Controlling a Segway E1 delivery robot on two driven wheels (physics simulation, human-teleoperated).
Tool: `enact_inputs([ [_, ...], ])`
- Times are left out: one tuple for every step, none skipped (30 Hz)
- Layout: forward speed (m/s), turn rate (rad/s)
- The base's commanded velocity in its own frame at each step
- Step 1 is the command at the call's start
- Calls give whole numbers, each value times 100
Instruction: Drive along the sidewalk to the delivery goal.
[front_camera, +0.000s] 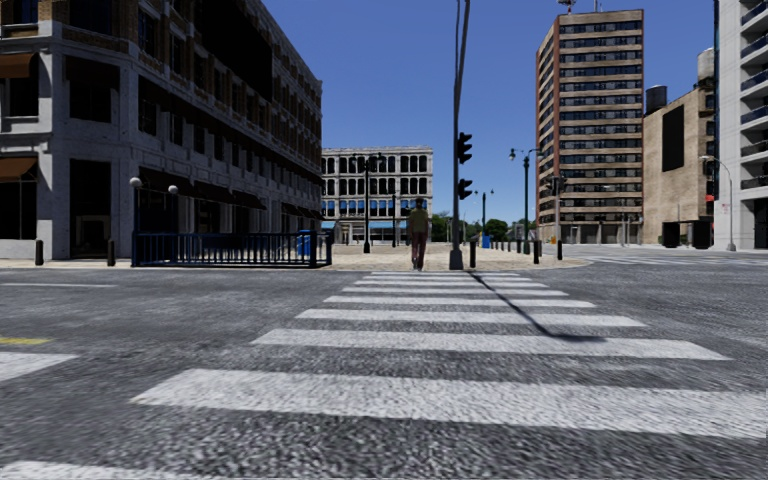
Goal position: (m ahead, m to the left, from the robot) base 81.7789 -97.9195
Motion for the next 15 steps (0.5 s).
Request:
enact_inputs([
  [198, -19],
  [198, -37],
  [199, -46],
  [199, -46],
  [199, -48],
  [199, -49],
  [199, -49],
  [199, -32],
  [199, -6],
  [199, 0],
  [199, 0],
  [199, 0],
  [199, 0],
  [199, 0],
  [199, 0],
])
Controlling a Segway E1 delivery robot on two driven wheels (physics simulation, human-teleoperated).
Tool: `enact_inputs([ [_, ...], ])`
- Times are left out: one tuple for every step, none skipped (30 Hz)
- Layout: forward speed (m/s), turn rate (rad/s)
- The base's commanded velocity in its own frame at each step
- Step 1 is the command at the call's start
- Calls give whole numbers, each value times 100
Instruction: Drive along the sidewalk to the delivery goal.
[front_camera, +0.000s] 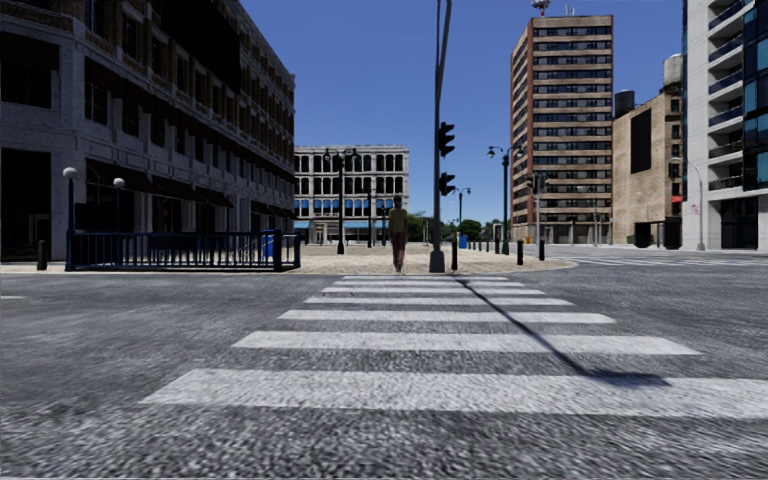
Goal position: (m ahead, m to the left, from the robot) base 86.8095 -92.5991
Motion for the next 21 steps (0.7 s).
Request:
enact_inputs([
  [199, 0],
  [199, 0],
  [199, 0],
  [199, 0],
  [199, 0],
  [199, 0],
  [199, 0],
  [199, 0],
  [199, 0],
  [199, 0],
  [199, 0],
  [199, 0],
  [199, 0],
  [199, 0],
  [199, 0],
  [199, 0],
  [199, 0],
  [199, 0],
  [199, 0],
  [199, 0],
  [199, 0],
])
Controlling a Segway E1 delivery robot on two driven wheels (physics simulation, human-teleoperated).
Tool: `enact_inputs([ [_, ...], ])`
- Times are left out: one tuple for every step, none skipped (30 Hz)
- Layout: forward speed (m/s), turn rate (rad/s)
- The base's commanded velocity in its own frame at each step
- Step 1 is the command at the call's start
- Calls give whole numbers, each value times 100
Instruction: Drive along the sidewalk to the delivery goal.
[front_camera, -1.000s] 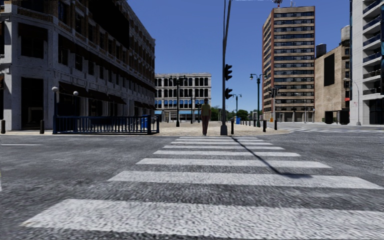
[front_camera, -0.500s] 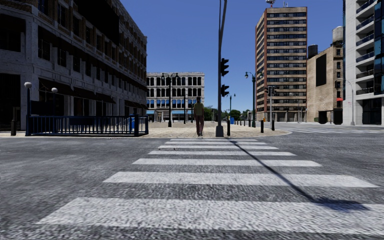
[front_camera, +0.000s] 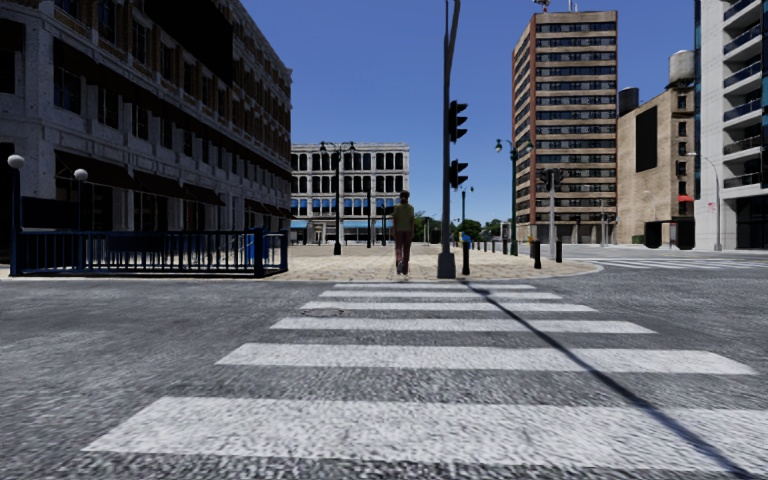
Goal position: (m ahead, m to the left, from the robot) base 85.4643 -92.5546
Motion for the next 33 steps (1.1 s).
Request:
enact_inputs([
  [200, 0],
  [200, 0],
  [200, 0],
  [200, 0],
  [200, 0],
  [200, 0],
  [200, 0],
  [200, 0],
  [200, 0],
  [200, 0],
  [200, 0],
  [200, 0],
  [200, 0],
  [200, 0],
  [200, 0],
  [200, 0],
  [200, 0],
  [200, 0],
  [200, 0],
  [200, 0],
  [200, 0],
  [200, 0],
  [200, 0],
  [200, 0],
  [200, 0],
  [200, 0],
  [200, 0],
  [200, 0],
  [200, 0],
  [200, 0],
  [200, 0],
  [200, 0],
  [200, 0],
])
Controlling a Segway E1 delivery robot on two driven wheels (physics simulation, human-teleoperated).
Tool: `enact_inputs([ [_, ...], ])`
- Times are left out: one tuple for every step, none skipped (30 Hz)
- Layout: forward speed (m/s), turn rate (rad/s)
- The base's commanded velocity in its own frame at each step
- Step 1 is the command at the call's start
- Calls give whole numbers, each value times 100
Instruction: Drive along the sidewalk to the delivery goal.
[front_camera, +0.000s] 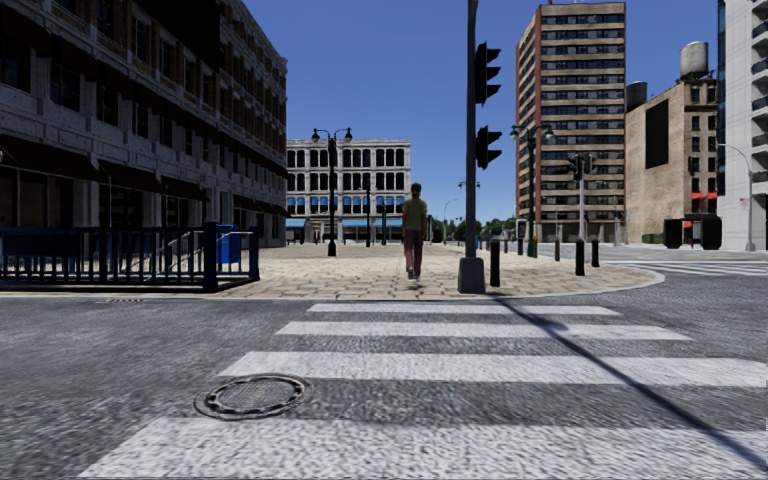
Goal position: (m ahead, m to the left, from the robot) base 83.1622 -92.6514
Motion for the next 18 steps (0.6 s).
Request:
enact_inputs([
  [200, 0],
  [200, 0],
  [200, 0],
  [200, 0],
  [200, 0],
  [200, 0],
  [200, 0],
  [200, 0],
  [200, 0],
  [200, 0],
  [200, 0],
  [200, 0],
  [200, 0],
  [200, 0],
  [200, 0],
  [200, 0],
  [200, 0],
  [199, 0],
])
